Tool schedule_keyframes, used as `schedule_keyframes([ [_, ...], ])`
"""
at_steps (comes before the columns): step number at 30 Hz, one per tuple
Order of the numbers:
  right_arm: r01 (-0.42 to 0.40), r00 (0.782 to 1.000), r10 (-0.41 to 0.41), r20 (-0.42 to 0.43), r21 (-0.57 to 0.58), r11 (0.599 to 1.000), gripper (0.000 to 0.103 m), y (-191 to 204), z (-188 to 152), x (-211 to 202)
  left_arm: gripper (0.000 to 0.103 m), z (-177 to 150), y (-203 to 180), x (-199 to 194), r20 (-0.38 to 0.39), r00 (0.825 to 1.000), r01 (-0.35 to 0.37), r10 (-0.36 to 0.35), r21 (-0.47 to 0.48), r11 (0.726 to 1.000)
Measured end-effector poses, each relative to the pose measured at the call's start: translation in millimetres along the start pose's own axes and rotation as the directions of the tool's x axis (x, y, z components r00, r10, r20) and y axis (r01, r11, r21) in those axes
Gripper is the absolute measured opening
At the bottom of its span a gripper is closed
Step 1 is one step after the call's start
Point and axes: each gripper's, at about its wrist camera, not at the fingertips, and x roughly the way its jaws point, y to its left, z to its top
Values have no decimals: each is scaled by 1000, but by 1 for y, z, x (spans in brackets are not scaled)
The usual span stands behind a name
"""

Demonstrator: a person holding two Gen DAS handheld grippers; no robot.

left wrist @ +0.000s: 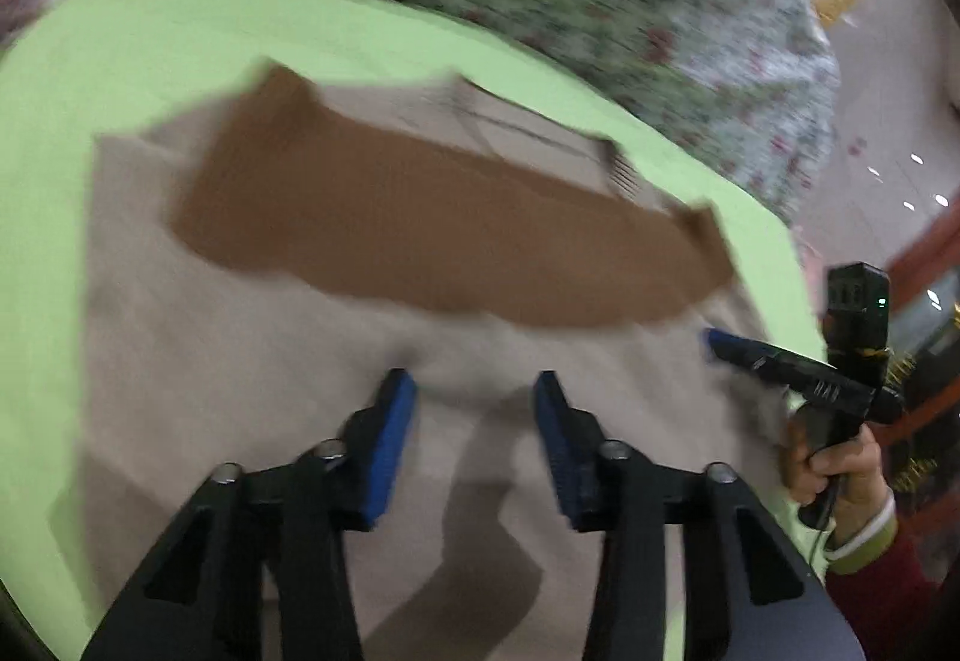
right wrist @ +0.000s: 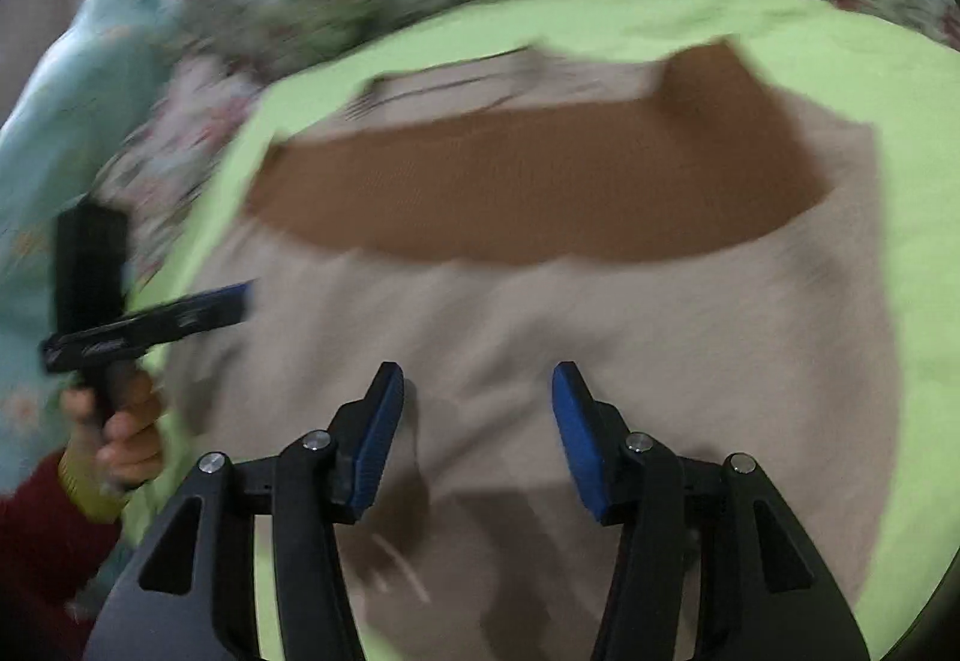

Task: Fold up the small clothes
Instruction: 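Lay the hem over the collar and open both grippers, then grasp the sweater side edge with the left gripper and lift it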

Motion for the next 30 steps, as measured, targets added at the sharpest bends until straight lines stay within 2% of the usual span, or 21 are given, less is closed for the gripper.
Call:
schedule_keyframes([
  [1,31,999,-32,25,49,998,51,-14,8,-1,28,9,14,-2,11,1000,-9,9,-20,1000],
  [2,63,996,-69,56,101,993,48,-28,16,-5,26,19,29,-6,27,999,-35,36,-51,998],
  [4,68,988,-94,121,205,976,46,-51,24,-16,25,29,48,-14,48,996,-65,70,-100,993],
  [5,74,983,-111,144,242,968,46,-57,24,-24,27,33,56,-21,63,996,-54,62,-131,990],
  [6,74,979,-120,163,265,961,47,-60,22,-31,34,30,63,-32,86,992,-81,96,-160,984],
  [8,70,972,-126,201,264,962,49,-52,12,-45,44,21,66,-46,111,988,-84,103,-168,982],
  [9,68,969,-124,212,251,966,52,-45,3,-53,50,11,64,-54,121,987,-85,107,-174,981],
  [16,11,976,-53,213,192,981,58,3,-67,-80,62,-73,26,-94,157,986,-16,50,-210,977],
  [22,-31,983,-3,186,182,983,62,37,-125,-85,63,-143,2,-99,110,994,48,-21,-246,968],
  [25,-47,987,16,158,192,980,62,45,-144,-82,63,-168,-9,-95,74,997,43,-26,-238,970],
  [30,-65,989,35,146,205,977,63,53,-162,-86,65,-190,-16,-93,55,997,63,-50,-264,963],
])
